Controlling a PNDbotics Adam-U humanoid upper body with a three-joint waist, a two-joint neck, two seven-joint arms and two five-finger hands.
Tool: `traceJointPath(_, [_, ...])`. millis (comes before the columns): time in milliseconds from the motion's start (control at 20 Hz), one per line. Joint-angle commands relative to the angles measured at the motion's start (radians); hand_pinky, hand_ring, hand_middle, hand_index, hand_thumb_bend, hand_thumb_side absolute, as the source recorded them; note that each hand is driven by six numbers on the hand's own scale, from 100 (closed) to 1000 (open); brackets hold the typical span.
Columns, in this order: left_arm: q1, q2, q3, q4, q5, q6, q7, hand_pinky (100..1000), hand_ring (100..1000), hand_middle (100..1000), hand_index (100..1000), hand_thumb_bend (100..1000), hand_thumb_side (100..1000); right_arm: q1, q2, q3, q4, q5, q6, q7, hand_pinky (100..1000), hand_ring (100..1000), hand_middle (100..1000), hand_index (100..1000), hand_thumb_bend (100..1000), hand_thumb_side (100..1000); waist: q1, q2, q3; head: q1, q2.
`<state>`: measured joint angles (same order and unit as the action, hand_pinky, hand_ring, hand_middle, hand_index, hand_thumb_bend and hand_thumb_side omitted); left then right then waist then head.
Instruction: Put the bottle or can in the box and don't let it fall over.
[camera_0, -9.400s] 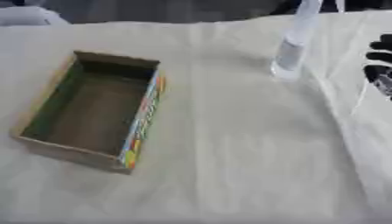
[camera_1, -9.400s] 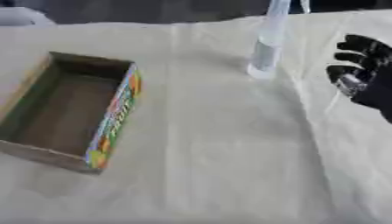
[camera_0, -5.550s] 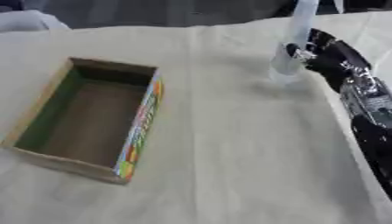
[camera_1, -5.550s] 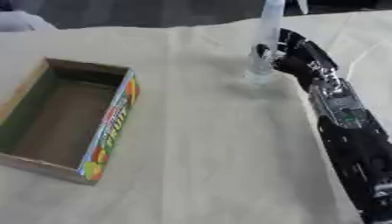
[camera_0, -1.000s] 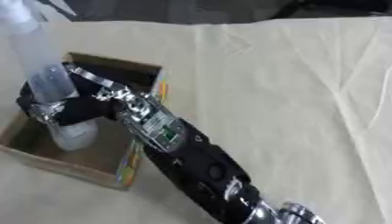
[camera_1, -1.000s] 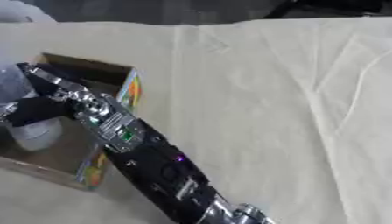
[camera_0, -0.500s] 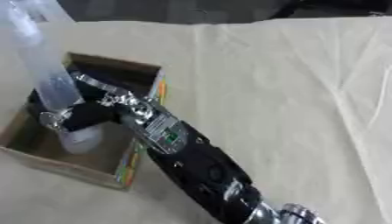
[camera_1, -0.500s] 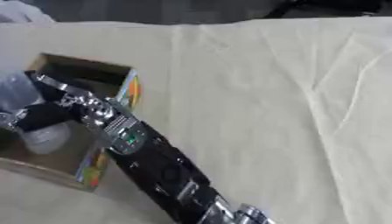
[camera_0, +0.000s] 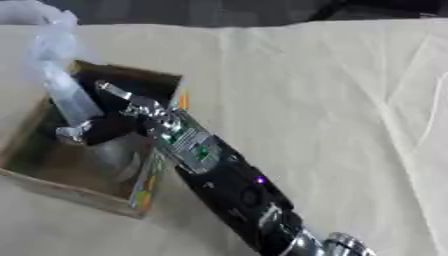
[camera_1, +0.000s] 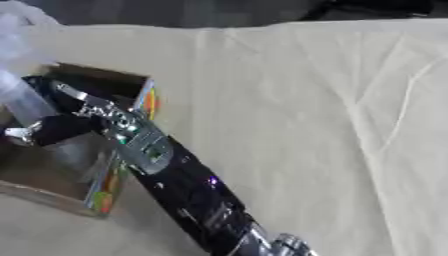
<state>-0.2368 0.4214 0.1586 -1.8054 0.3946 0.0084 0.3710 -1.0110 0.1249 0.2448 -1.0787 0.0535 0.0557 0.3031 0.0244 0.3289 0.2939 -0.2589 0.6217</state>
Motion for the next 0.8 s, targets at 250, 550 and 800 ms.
traceJointPath(250, [0.009,0.032,0.019,-0.008,-0.004,-0.004,0.006,778,826,723,807,747,592,-0.01,-0.034,-0.009,-0.045,-0.016,0.029,0.0,890,898,768,891,387,201,0.011,-0.032,-0.016,0.021,0.004])
traceJointPath(550, [0.026,0.043,0.025,-0.006,-0.009,-0.006,0.012,778,826,723,806,748,591,0.015,-0.096,0.001,-0.102,-0.065,0.058,0.014,891,901,770,893,387,199,0.009,-0.05,-0.044,0.05,0.018])
traceJointPath(800, [0.042,0.05,0.032,-0.004,-0.014,-0.007,0.018,777,826,722,806,748,591,0.031,-0.168,0.002,-0.171,-0.122,0.084,0.024,892,905,780,896,388,190,0.011,-0.062,-0.065,0.075,0.032])
